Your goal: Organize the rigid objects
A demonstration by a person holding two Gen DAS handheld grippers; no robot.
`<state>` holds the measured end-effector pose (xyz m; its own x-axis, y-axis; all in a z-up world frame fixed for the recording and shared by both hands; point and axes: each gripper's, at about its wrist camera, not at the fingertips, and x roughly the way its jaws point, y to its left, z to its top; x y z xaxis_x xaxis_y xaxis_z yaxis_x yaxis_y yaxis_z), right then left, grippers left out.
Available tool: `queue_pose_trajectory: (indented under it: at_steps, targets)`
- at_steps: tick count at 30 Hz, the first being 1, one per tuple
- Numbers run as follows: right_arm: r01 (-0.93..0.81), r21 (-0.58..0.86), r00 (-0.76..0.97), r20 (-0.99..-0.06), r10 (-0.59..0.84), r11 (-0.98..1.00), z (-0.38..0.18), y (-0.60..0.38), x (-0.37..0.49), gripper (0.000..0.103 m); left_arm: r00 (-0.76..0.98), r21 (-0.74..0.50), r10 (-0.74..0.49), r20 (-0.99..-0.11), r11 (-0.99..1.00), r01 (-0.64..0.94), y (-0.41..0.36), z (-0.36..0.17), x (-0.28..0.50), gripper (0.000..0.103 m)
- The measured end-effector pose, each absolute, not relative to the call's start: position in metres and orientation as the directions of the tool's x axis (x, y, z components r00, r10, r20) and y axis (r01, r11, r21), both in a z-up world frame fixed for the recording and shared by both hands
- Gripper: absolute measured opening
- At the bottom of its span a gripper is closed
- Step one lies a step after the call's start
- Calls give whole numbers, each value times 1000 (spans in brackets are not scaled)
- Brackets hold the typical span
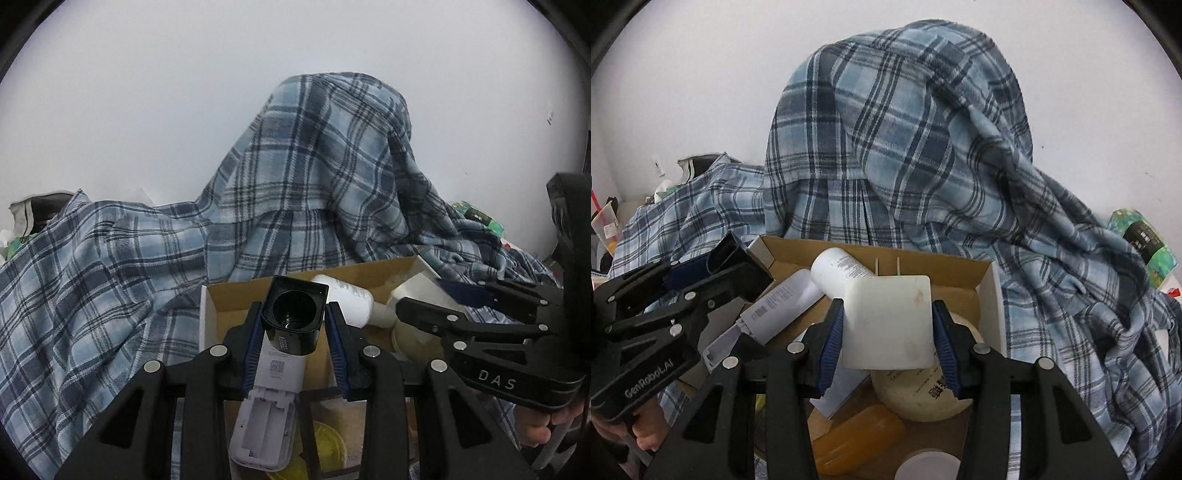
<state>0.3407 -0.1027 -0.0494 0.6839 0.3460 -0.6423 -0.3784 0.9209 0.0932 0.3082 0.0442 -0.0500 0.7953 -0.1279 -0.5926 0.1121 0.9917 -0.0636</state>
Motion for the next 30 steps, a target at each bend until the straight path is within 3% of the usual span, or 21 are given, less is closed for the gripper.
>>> queue_pose_trajectory:
  at_steps: [2,4,5,7,13,22,23,25,28,30]
  targets:
    - [-383,88,687,-639,347,920,-49,-102,341,46,800,-36,-106,-590,994,106,40,-50,307,41]
    - [-389,77,697,-627,348,918,-45,-101,338,54,822,-14,-93,-562,995,103,38,-46,302,73]
    - [-390,73,701,-623,347,918,-44,-101,337,57,837,-2,-77,-541,996,90,38,-43,298,77]
    - [-376,60,720,-610,333,925,-41,-103,336,63,857,-5,-78,-509,996,88,40,-35,292,78]
    - [-339,119,748,-567,344,933,-15,-126,328,63,908,-67,-87,-409,996,66,53,2,266,78]
    - [-335,72,837,-435,332,940,30,-142,269,65,968,-19,-86,-234,996,84,51,54,184,78]
    - [-337,68,846,-416,334,939,36,-144,259,66,971,-19,-94,-221,996,92,50,57,175,79]
    - [-338,59,864,-377,334,939,45,-149,239,69,971,-28,-123,-205,992,120,47,62,158,91]
    - [-328,35,890,-323,321,944,56,-153,210,75,975,-41,-125,-181,992,120,39,65,133,96]
    - [-327,35,900,-292,322,944,61,-158,193,93,980,-37,-130,-150,991,126,33,66,117,103]
